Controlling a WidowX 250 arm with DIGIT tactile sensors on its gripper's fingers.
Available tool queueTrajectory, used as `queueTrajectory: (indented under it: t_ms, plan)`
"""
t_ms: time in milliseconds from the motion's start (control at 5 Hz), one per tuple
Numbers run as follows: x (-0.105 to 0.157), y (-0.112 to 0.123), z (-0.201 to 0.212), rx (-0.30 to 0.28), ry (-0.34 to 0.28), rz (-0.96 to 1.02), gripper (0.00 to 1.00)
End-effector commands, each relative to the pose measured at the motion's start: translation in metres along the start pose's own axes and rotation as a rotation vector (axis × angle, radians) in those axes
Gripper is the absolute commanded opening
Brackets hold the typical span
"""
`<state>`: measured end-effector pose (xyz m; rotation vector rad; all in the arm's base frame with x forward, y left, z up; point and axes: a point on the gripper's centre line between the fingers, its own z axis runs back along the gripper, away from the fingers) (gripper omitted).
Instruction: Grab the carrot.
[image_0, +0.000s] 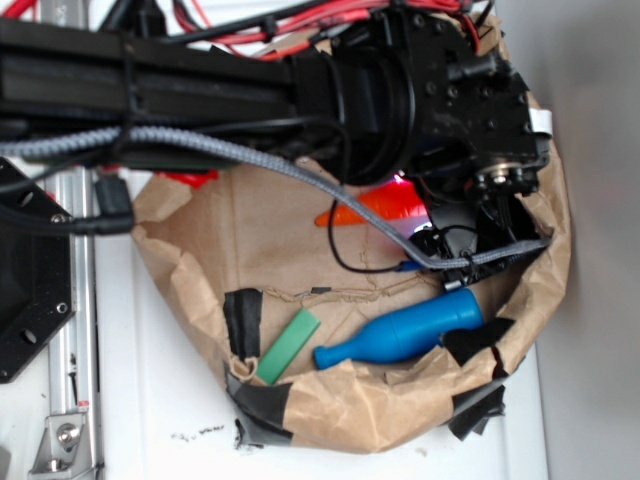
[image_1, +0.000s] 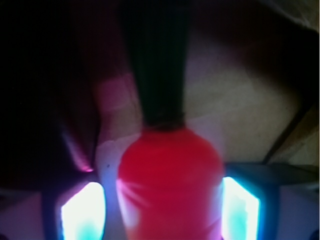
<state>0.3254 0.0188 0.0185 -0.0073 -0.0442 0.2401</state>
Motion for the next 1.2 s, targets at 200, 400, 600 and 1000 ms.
queueTrajectory:
  t_ms: [200, 400, 600, 1000]
  plan:
    - [-0.041, -0.004, 0.137, 0.001, -0.186, -0.215, 0.0]
    - [-0.048, -0.006, 0.185, 0.004, -0.173, -0.202, 0.0]
    - [-0.052, 0.0, 0.188, 0.005, -0.175, -0.183, 0.0]
    - [-0.042, 0.002, 0.182, 0.008, -0.173, -0.165, 0.0]
